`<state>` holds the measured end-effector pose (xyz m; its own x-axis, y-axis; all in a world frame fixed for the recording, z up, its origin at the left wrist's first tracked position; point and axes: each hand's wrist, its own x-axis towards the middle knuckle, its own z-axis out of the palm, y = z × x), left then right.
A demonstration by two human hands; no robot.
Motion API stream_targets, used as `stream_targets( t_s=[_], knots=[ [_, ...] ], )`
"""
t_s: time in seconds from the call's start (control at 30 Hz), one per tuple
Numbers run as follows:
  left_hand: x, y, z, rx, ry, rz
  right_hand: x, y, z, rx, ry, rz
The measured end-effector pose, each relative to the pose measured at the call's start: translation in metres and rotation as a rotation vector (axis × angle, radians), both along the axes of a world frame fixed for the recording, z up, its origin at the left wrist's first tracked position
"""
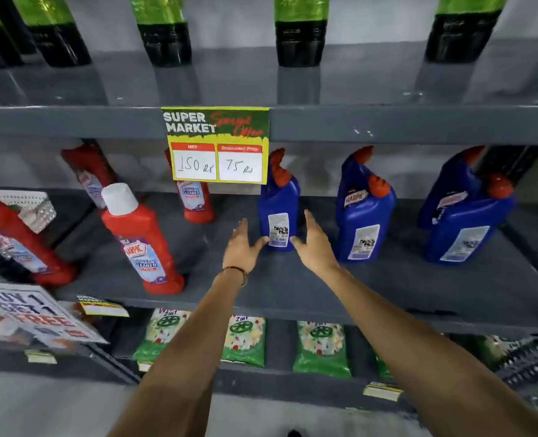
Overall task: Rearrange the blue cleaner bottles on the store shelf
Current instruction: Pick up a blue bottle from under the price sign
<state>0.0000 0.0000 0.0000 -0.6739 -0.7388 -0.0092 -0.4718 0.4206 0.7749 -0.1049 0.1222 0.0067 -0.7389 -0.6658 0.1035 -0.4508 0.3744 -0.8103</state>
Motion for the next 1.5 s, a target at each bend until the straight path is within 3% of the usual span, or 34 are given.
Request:
stream_targets(
  t_s=[0.2,0.4,0.67,0.87,1.13,1.33,1.37,1.5],
  knots=[
    [-0.025,-0.020,0.006,0.192,0.047,-0.038,-0.015,-0.015,-0.010,-0.133,-0.356,-0.023],
    [-0.046,-0.033,0.008,0.297,0.062,-0.099,-0.020,-0.024,-0.008,-0.179,-0.396,-0.041],
    [-0.050,-0.035,0.003,0.292,0.094,-0.071,-0.025,-0.032,-0.011,-0.191,-0.402,-0.147],
    [-0.030,-0.032,0.002,0.260,0.238,-0.056,-0.027,-0.025,-0.003,-0.229,-0.473,-0.006],
    [-0.025,-0.009,0.007,0.029,0.329,0.030,-0.017,-0.023,0.016,-0.335,-0.551,0.136],
    [-0.023,0.011,0.011,-0.167,0.254,-0.030,-0.004,-0.034,0.017,-0.392,-0.510,-0.014],
    [-0.021,0.008,0.012,-0.109,0.277,-0.080,-0.004,-0.033,0.016,-0.401,-0.507,-0.040],
    [-0.011,-0.020,0.024,0.467,0.291,-0.323,-0.011,-0.018,0.019,-0.446,-0.513,-0.061]
  ],
)
